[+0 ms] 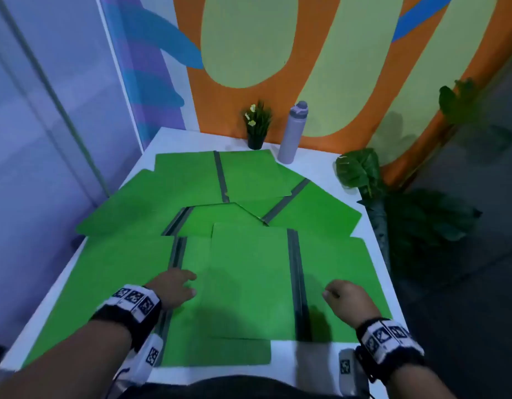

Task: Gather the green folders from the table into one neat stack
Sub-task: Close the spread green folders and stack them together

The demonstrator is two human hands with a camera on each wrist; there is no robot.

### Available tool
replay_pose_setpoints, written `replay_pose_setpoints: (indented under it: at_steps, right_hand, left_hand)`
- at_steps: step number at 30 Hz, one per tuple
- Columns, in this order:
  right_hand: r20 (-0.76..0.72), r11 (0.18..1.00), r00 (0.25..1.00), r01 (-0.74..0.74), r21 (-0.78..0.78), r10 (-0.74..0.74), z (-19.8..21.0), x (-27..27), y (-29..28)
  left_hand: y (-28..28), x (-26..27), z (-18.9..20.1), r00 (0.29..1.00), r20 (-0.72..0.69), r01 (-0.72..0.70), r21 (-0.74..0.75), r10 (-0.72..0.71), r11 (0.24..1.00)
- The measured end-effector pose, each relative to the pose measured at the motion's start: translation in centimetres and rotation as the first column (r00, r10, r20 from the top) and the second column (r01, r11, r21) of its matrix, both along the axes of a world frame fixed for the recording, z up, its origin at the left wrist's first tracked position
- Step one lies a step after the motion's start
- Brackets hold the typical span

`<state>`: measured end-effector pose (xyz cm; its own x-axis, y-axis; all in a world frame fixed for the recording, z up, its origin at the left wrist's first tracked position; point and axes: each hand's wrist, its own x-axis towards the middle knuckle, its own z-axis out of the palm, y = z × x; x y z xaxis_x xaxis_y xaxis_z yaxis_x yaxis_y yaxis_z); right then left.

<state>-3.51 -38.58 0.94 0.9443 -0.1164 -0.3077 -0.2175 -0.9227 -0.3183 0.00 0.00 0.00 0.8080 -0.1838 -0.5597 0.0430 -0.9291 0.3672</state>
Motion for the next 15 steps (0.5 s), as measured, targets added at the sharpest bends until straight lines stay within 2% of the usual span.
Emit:
replay_pose_setpoints:
  at_steps: [6, 10, 15]
  right_hand:
    - [-0.156, 0.999, 0.987, 0.026, -0.046, -0.033, -3.5, 0.7, 2.6]
    - [-0.241, 0.997, 0.97, -0.002, -0.079, -0.017, -5.5, 1.3, 3.7]
    - [-0.268, 0.997, 0.963, 0.017, -0.072, -0.036, -7.4, 2.2, 4.6]
  left_hand:
    - [-2.3, -1.9, -3.4, 0.998, -0.047, 0.04, 0.074, -0.037, 0.996]
    - [-3.7, -2.8, -4.6, 0.997, -0.009, 0.076, 0.104, -0.075, 0.992]
    - [-3.9, -3.8, -5.9, 0.986, -0.004, 0.162, 0.204, -0.165, 0.965]
